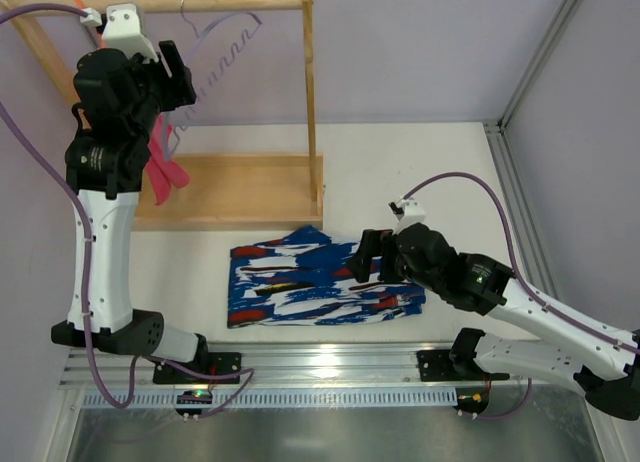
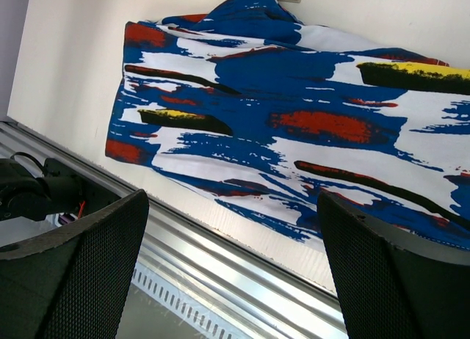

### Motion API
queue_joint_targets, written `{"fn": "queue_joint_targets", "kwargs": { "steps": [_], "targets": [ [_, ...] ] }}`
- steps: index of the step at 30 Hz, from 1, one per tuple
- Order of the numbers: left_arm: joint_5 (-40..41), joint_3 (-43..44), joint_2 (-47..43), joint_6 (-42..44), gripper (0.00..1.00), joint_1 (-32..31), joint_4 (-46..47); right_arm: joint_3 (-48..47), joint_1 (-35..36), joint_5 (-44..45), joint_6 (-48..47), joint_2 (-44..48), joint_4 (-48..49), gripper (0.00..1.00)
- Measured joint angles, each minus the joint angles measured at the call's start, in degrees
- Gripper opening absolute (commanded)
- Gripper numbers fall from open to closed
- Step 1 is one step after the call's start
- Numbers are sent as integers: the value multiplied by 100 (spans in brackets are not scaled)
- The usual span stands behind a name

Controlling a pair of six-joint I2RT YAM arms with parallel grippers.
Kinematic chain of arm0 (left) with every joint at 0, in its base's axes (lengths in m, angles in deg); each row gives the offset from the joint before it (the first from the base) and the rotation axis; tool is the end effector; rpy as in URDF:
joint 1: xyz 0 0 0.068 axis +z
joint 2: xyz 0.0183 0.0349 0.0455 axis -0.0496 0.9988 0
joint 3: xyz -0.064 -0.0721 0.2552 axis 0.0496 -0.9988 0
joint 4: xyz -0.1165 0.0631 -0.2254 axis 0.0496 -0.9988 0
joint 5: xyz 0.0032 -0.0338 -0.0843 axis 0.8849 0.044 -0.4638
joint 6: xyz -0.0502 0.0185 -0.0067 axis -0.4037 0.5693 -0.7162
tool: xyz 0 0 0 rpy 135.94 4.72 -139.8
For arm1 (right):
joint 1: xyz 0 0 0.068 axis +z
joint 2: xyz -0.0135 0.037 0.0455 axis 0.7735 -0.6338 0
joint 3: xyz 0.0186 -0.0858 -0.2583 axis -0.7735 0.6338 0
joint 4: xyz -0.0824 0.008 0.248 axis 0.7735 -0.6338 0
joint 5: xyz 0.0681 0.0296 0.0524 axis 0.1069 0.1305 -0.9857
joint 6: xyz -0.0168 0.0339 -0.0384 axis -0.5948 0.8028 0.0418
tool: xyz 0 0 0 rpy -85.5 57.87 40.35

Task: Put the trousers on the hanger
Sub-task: Grab a hanger with the left arm

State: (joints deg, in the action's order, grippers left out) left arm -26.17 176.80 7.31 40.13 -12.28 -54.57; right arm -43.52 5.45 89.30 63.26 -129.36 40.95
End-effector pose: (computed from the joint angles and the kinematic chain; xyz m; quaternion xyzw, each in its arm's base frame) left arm 0.2446 -0.0344 0.5710 -0.0523 0.7215 -0.0443 0.6890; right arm 0.1116 0.1511 0.3209 -0.0647 0.8808 0.2717 0.3824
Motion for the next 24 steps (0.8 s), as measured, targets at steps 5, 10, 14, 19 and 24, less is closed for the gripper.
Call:
{"fn": "queue_joint_targets", "kwargs": {
  "steps": [5,10,14,19,24],
  "targets": [
    [-26,-308,17,0,64,74,-46,15,0,2,0,81,-2,98],
    [-210,-892,-20,-7,55,83,42,15,0,0,-2,79,-2,98],
    [-330,-1150,-17,-39,37,83,35,15,0,-4,0,79,-2,98],
    [-393,-1156,-37,-44,14,83,83,15,0,-4,0,85,-2,98],
    [-417,-1154,-120,-79,2,83,164,15,0,-2,2,173,-4,98]
  ]
}}
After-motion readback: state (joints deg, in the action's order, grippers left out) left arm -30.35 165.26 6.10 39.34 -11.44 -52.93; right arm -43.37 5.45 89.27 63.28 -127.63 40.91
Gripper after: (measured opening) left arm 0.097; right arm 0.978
